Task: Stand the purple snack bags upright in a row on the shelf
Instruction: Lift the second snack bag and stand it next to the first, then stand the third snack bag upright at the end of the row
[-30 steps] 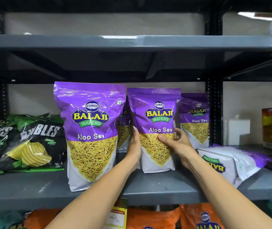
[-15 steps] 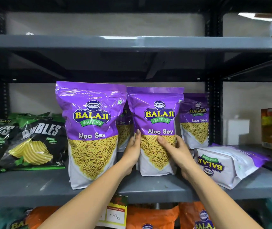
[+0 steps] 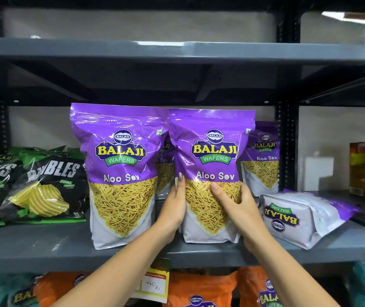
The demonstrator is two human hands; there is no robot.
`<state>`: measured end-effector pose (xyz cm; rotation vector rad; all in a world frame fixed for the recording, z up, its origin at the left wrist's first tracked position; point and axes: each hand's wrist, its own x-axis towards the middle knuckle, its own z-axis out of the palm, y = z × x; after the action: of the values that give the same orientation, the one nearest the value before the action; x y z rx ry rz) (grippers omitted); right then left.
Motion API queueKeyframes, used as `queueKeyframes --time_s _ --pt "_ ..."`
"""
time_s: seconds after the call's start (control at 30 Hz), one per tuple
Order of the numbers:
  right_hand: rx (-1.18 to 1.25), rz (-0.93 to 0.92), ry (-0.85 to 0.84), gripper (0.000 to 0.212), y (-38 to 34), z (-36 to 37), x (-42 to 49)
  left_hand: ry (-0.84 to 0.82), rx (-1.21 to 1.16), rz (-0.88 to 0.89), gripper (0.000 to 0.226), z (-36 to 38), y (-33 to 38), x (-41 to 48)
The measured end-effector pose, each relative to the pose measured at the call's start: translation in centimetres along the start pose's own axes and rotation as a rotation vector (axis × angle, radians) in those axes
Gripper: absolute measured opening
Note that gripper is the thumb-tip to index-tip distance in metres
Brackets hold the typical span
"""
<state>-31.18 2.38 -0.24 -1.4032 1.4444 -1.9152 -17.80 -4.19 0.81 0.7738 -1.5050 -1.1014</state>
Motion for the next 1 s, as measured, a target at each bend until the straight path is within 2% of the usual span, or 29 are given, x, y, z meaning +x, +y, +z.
queueKeyframes --time_s 0.1,0.17,0.23,0.3,0.33,0.37,0.47,0.5,0.57,0.63,0.73,0.83,0.93,1.0 --pt "-0.199 -0.028 0.01 0.117 -1.1 -0.2 -1.2 0.13 0.077 0.066 0.068 0.6 0.0 -2.3" --pt "-0.285 -0.125 0.066 0.113 -1.8 -1.1 -2.2 0.241 0.174 0.263 0.073 1.4 -0.3 -5.8" --pt "-0.311 -0.244 0.176 0.086 -2.8 -3.4 -3.1 0.251 0.302 0.569 0.067 2.4 -0.3 -9.6" --pt "-0.367 -0.331 0.316 0.044 -3.7 -6.5 -3.1 0.127 0.371 0.828 0.052 3.4 -0.1 -11.2" --pt "-0.443 -0.322 0.39 0.034 -3.9 -8.4 -2.6 0.041 0.35 0.869 0.042 4.3 0.5 -11.2" --pt "-0.548 -0.265 0.445 0.033 -3.8 -10.3 -2.0 -0.033 0.326 0.867 0.033 5.3 1.3 -10.7" --pt "-0.929 0.133 0.417 0.053 -2.0 -15.7 0.6 -0.178 0.36 0.701 0.025 9.4 4.6 -7.3" --pt "-0.999 0.26 0.347 0.063 -0.9 -17.1 1.5 -0.221 0.366 0.579 0.025 11.1 5.5 -5.5" --pt "-0.976 0.402 0.222 0.079 1.1 -18.6 2.9 -0.265 0.374 0.339 0.025 14.2 6.8 -1.6" --pt "-0.849 0.42 0.202 0.084 2.6 -19.4 3.5 -0.33 0.5 0.153 0.03 16.8 7.2 0.7" --pt "-0.594 0.386 0.271 0.093 3.6 -20.0 3.8 -0.526 0.738 -0.062 0.045 18.4 5.9 2.2" --pt "-0.367 0.393 0.251 0.081 3.6 -20.2 4.0 -0.669 0.766 -0.183 0.05 18.7 5.2 2.5" --pt "-0.253 0.382 0.229 0.071 3.2 -20.8 4.2 -0.642 0.723 -0.176 0.05 19.0 5.1 1.7" --pt "-0.254 0.351 0.221 0.062 2.9 -20.7 4.5 -0.561 0.653 -0.151 0.063 19.3 4.9 1.6"
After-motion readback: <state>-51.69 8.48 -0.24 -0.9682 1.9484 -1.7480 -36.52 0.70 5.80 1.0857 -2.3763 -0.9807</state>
